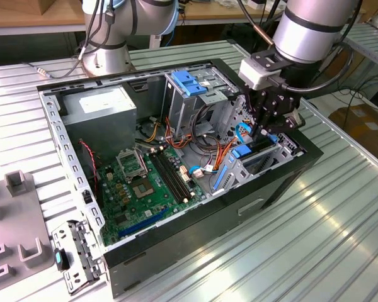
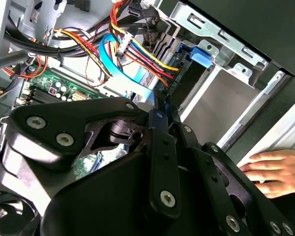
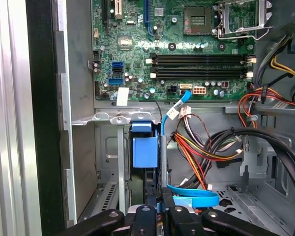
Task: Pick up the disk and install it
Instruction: 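Insert the second disk wire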
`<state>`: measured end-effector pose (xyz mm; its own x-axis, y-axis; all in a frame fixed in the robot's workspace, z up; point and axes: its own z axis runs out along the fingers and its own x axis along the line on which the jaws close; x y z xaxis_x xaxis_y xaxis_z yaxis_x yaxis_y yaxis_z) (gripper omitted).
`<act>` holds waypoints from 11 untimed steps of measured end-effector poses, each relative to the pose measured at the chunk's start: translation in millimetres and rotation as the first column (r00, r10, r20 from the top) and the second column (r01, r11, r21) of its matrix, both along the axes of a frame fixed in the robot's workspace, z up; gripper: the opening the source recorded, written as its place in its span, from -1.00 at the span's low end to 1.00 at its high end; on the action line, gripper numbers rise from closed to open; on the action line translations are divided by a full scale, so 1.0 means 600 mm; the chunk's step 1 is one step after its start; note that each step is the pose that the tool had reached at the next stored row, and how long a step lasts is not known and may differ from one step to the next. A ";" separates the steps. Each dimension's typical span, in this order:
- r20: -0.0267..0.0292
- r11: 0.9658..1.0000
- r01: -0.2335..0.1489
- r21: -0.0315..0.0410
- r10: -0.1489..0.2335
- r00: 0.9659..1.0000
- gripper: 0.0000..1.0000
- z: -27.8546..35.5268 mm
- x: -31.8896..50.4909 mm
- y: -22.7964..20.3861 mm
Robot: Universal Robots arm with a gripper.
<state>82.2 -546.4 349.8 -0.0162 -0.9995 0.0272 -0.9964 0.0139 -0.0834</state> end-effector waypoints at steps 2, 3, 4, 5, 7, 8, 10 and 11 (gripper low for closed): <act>0.000 1.000 0.000 0.000 0.000 1.000 -0.68 -0.001 0.000 -0.0011; 0.000 1.000 0.000 0.000 0.000 1.000 -0.68 -0.001 0.000 -0.0012; 0.000 1.000 0.000 0.000 0.000 1.000 -0.68 -0.001 0.000 -0.0013; 0.000 1.000 0.000 0.001 0.000 1.000 -0.68 -0.001 0.000 -0.0015; 0.000 1.000 0.000 0.002 0.000 1.000 -0.68 -0.002 0.000 -0.0016; 0.000 1.000 0.000 0.002 0.000 1.000 -0.68 -0.002 0.000 -0.0017; 0.000 1.000 0.000 0.003 0.000 1.000 -0.68 -0.002 0.000 -0.0019; 0.000 1.000 0.000 0.003 0.000 1.000 -0.68 -0.003 0.000 -0.0019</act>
